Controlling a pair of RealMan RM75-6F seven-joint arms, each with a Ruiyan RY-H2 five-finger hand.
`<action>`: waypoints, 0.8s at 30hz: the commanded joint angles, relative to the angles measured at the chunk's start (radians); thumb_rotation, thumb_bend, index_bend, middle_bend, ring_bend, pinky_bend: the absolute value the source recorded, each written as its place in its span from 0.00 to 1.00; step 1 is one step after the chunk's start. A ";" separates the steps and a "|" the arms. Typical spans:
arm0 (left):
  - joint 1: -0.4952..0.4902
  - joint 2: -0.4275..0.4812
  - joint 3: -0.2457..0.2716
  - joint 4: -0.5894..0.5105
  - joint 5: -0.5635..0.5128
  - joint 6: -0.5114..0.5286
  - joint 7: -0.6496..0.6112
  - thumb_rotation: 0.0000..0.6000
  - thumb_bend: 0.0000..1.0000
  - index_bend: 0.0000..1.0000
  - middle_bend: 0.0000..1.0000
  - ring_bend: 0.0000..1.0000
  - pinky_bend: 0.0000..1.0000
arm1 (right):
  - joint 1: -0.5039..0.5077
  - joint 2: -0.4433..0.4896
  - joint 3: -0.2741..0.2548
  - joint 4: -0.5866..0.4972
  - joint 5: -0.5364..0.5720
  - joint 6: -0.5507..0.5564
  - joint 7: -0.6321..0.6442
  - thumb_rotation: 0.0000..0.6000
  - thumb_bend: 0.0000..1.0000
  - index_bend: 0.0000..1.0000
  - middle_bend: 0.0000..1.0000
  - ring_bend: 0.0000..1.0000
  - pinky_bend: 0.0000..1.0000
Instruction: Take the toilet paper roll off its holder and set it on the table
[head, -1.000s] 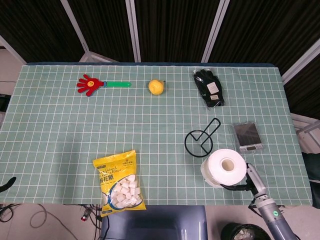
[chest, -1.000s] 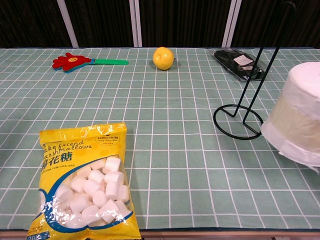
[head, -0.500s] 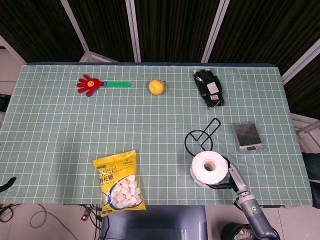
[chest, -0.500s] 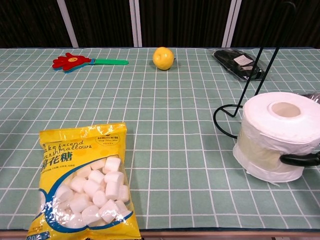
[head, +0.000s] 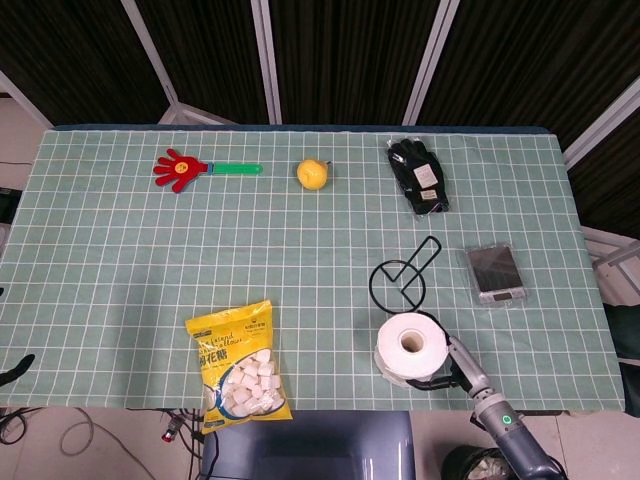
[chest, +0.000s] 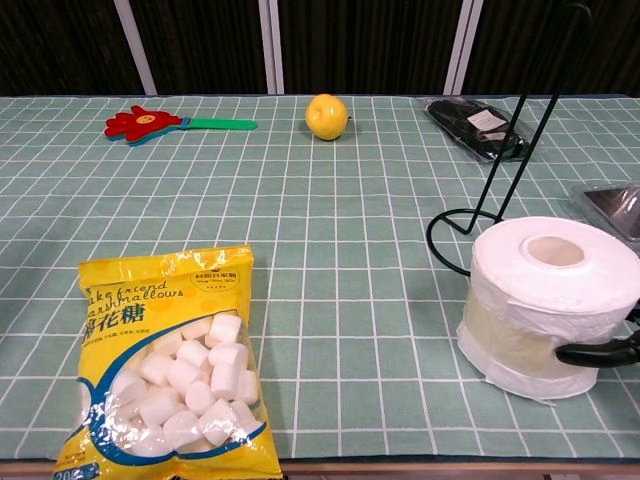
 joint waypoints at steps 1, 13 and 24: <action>0.000 0.000 0.000 0.000 -0.001 0.000 0.000 1.00 0.12 0.14 0.00 0.00 0.00 | 0.004 0.026 -0.006 -0.012 -0.009 0.012 0.014 1.00 0.00 0.00 0.00 0.00 0.00; -0.002 -0.005 0.001 -0.002 -0.002 -0.004 0.014 1.00 0.12 0.14 0.00 0.00 0.00 | -0.107 0.329 -0.059 -0.109 -0.125 0.312 0.135 1.00 0.00 0.00 0.00 0.00 0.00; -0.002 -0.011 0.001 -0.005 -0.002 0.000 0.028 1.00 0.12 0.14 0.00 0.00 0.00 | -0.208 0.539 -0.005 -0.183 -0.023 0.520 -0.353 1.00 0.00 0.00 0.00 0.00 0.00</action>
